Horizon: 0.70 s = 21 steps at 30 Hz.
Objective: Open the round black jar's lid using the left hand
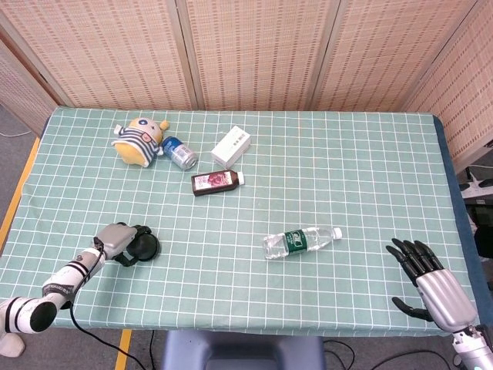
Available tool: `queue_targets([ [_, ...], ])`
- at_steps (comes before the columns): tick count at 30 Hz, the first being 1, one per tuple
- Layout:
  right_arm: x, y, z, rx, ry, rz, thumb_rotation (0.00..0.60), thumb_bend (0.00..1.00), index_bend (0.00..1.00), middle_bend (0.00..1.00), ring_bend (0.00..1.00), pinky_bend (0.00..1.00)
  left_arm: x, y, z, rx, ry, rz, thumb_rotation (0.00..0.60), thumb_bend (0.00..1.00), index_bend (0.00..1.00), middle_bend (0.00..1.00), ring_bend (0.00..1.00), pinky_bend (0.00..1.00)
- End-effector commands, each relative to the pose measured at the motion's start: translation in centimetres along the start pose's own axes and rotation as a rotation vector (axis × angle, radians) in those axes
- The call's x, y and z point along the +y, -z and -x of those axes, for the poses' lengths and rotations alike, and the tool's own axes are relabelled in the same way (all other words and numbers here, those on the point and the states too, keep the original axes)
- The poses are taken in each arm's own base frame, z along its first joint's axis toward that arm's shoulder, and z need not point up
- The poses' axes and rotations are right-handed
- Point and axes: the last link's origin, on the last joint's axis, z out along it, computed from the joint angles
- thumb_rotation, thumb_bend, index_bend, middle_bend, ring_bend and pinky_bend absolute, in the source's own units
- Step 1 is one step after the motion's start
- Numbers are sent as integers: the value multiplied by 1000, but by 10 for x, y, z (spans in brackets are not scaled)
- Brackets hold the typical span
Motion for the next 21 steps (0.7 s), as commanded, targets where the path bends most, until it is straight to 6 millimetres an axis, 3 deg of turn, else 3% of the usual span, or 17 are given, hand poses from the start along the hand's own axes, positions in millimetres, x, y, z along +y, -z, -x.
queue_targets([
  [1,0,0,0,1,1,2,600,145,0,0,0,0,-1,-1,1,6,-26,-4,600,468,657,621,351,171],
  [11,1,0,-1,10,4,10,600,145,0,0,0,0,-5,-6,10,7,-127,-42,600,465,486,406,197,161],
  [21,1,1,-2,10,2,10,600,144,0,0,0,0,-3,-3,10,-6,-143,-73,600,455,56,4,0,118],
])
